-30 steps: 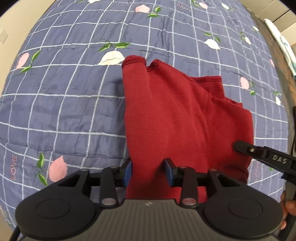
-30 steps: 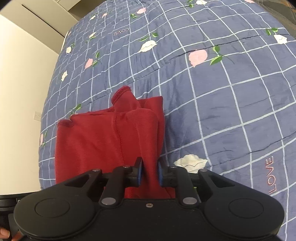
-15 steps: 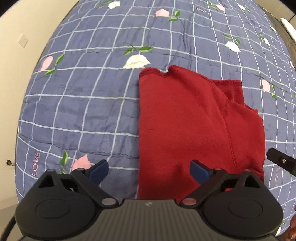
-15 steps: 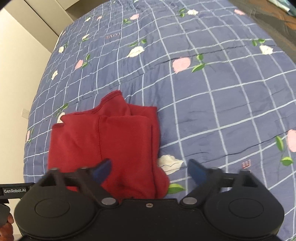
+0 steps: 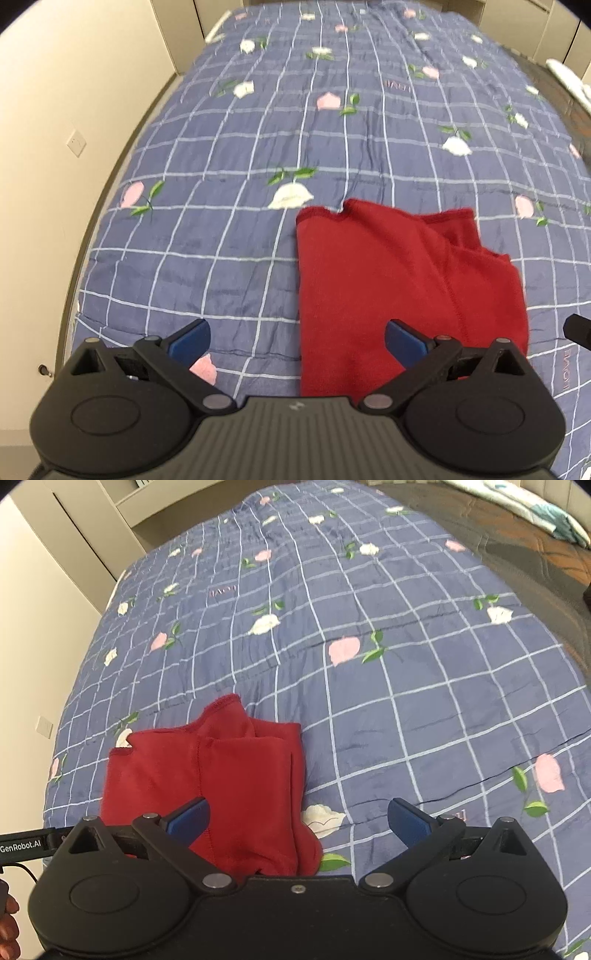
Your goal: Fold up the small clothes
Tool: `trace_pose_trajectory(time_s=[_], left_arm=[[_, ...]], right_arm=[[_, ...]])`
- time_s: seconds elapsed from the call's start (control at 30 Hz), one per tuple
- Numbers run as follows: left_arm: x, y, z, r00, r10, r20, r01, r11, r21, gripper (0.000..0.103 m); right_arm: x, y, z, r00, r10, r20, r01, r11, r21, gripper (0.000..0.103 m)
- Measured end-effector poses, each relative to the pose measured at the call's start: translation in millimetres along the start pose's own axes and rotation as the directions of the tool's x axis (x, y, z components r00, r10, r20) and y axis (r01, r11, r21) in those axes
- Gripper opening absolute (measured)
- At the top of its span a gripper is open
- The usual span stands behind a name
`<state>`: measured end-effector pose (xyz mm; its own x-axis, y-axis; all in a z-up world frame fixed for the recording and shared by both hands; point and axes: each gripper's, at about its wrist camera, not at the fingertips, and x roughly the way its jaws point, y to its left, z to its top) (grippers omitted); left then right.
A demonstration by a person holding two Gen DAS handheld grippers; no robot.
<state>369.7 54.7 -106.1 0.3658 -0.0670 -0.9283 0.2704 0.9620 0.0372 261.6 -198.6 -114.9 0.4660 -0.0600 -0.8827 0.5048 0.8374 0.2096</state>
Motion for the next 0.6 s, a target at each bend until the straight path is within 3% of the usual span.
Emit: trace_pose_trajectory(time_s=[0.33,0.6], left_arm=[[-48.4,3.4,-43.0,0.994,-0.017,0.105,0.023,0.998,-0.057,0.102],[-95.0,-2.8,-112.6,0.987,0.017,0.158,-0.002,0.996,-0.093,0.102]], right_arm=[[-61.1,-2.0,-22.1,0.992,0.025,0.126,-0.018,0.998,-0.057,0.102],[-105.4,-20.3,-66.0,0.982,0.075,0.176,-0.052,0.99,-0.131,0.102]])
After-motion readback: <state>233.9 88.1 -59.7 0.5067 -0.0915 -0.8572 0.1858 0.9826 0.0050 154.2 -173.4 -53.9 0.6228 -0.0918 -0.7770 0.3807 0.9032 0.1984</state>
